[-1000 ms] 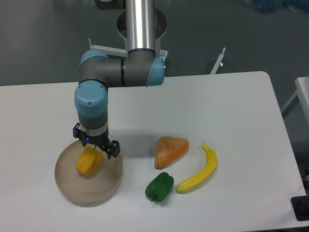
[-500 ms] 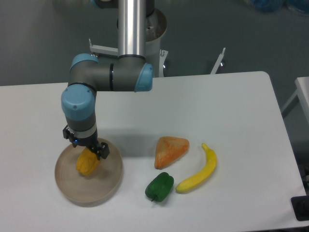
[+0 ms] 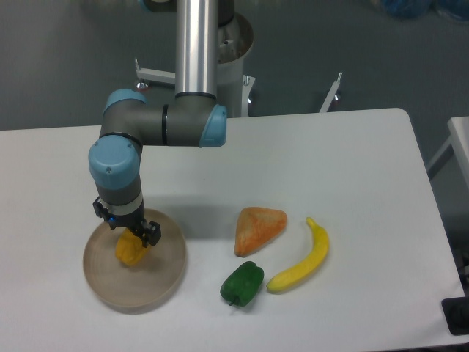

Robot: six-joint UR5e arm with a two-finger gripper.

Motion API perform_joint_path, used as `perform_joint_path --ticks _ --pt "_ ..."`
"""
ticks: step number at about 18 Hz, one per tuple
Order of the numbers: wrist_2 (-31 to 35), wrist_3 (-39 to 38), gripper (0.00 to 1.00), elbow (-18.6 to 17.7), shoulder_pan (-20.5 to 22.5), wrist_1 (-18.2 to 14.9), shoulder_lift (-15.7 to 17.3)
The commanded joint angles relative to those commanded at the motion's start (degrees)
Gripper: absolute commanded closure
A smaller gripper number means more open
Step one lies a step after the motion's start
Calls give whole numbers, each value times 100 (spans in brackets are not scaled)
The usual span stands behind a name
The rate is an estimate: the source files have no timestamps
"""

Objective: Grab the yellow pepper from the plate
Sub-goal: 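Lower the gripper onto the yellow pepper and close on it, then lift the yellow pepper off the plate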

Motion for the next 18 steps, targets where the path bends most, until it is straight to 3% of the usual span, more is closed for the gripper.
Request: perform_joint_path --ticks 5,9,18 --pt "0 9 61 123 44 -9 52" --pt "52 482 61 351 316 -79 254" --pt "105 2477 61 351 1818 -343 554"
